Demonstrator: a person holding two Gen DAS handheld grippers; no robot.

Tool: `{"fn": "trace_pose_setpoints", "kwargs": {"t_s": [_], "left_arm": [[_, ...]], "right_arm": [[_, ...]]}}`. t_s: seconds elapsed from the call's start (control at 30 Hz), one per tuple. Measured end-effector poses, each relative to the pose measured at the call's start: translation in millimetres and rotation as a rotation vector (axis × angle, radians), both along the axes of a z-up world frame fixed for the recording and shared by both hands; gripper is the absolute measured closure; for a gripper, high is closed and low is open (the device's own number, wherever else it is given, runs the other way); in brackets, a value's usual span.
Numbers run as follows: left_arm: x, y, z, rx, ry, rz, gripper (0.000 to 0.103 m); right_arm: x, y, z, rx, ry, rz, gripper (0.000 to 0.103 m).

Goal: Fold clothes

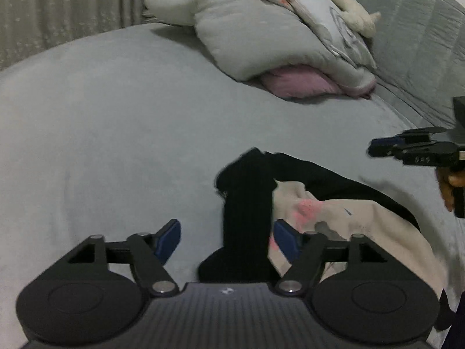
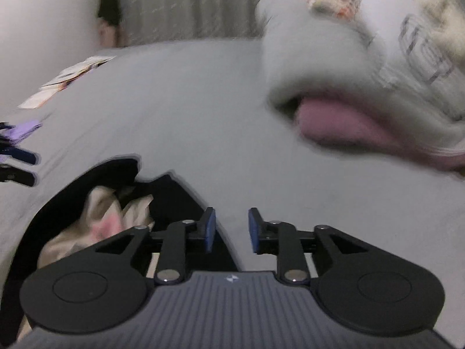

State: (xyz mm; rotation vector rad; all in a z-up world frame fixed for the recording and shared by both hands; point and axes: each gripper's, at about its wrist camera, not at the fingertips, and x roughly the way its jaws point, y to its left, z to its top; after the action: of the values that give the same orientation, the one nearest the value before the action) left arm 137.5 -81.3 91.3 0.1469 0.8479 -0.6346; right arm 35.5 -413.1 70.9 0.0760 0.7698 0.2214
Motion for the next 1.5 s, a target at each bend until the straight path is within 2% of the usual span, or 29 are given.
{"fn": "trace_pose_setpoints", "kwargs": {"t_s": [0.03, 0.1, 0.17, 0.27, 0.33, 0.4, 0.5, 0.63, 0.7, 0.8, 0.83, 0.9, 0.93, 1.0, 1.03, 1.07, 1.13, 1.3, 1.4, 1.5], "left_arm": [[2.6, -5.4, -5.2, -0.006, -0.006, -0.007, 0.021], [-2.7, -13.6, -7.4, 0.002, -0.01, -0.027, 0.021], [1.5, -28.5, -13.9, 0.037, -0.03, -0.056, 0.021], [-2.6, -48.3, -14.9, 0.1, -0.105, -0.105, 0.02], [-7.2, -62.0, -18.1, 0.169, -0.174, -0.132, 0.02], [-9.0, -72.2, -23.6, 0.246, -0.23, -0.117, 0.02], [-13.9, -80.8, -35.7, 0.361, -0.304, -0.11, 0.021], [-18.6, -73.7, -47.2, 0.355, -0.255, -0.149, 0.03], [-24.5, -68.7, -48.3, 0.341, -0.253, -0.155, 0.03], [-34.8, -66.1, -47.1, 0.311, -0.269, -0.171, 0.03], [-36.4, -65.8, -47.3, 0.288, -0.255, -0.184, 0.035], [-32.9, -66.1, -52.9, 0.304, -0.225, -0.171, 0.072], [-30.3, -66.8, -56.2, 0.323, -0.215, -0.16, 0.093], [-26.0, -68.7, -59.4, 0.319, -0.201, -0.159, 0.093], [-24.1, -66.3, -59.1, 0.298, -0.187, -0.157, 0.094], [-23.0, -63.8, -57.8, 0.279, -0.18, -0.152, 0.094], [-20.1, -57.6, -53.6, 0.232, -0.169, -0.142, 0.094], [-17.0, -47.9, -44.5, 0.187, -0.175, -0.082, 0.098], [-25.0, -30.9, -24.3, 0.136, -0.22, 0.016, 0.099], [-30.1, -12.1, -5.4, 0.088, -0.24, 0.08, 0.099]], "right_arm": [[4.5, -0.8, -7.3, 0.023, 0.007, 0.006, 0.066], [15.3, 0.1, -2.5, 0.04, 0.012, 0.014, 0.062], [22.7, 1.9, -6.8, 0.048, 0.02, 0.04, 0.054], [32.4, 0.6, -18.1, 0.041, 0.024, 0.085, 0.05], [26.4, 1.5, -26.8, 0.05, 0.026, 0.114, 0.049], [25.6, -0.7, -29.5, 0.066, 0.03, 0.128, 0.047], [32.4, 2.3, -36.7, 0.102, 0.056, 0.16, 0.039], [45.4, 10.4, -50.9, 0.127, 0.137, 0.214, 0.036], [50.2, 14.0, -57.2, 0.11, 0.163, 0.221, 0.035], [53.5, 16.7, -59.9, 0.118, 0.167, 0.232, 0.025], [54.8, 16.8, -61.0, 0.135, 0.176, 0.234, 0.022], [55.9, 17.8, -61.2, 0.134, 0.186, 0.238, 0.022], [56.3, 18.4, -61.1, 0.129, 0.191, 0.24, 0.024], [54.3, 21.3, -58.7, 0.084, 0.188, 0.23, 0.043], [52.4, 22.3, -56.7, 0.061, 0.184, 0.222, 0.064], [51.2, 21.6, -55.7, 0.063, 0.184, 0.22, 0.08], [46.3, 18.0, -52.4, 0.095, 0.182, 0.229, 0.09], [31.3, 28.5, -44.2, -0.001, 0.123, 0.2, 0.096], [11.5, 38.8, -22.9, -0.087, 0.031, 0.161, 0.096], [-6.6, 42.6, -2.0, -0.097, -0.027, 0.146, 0.096]]}}
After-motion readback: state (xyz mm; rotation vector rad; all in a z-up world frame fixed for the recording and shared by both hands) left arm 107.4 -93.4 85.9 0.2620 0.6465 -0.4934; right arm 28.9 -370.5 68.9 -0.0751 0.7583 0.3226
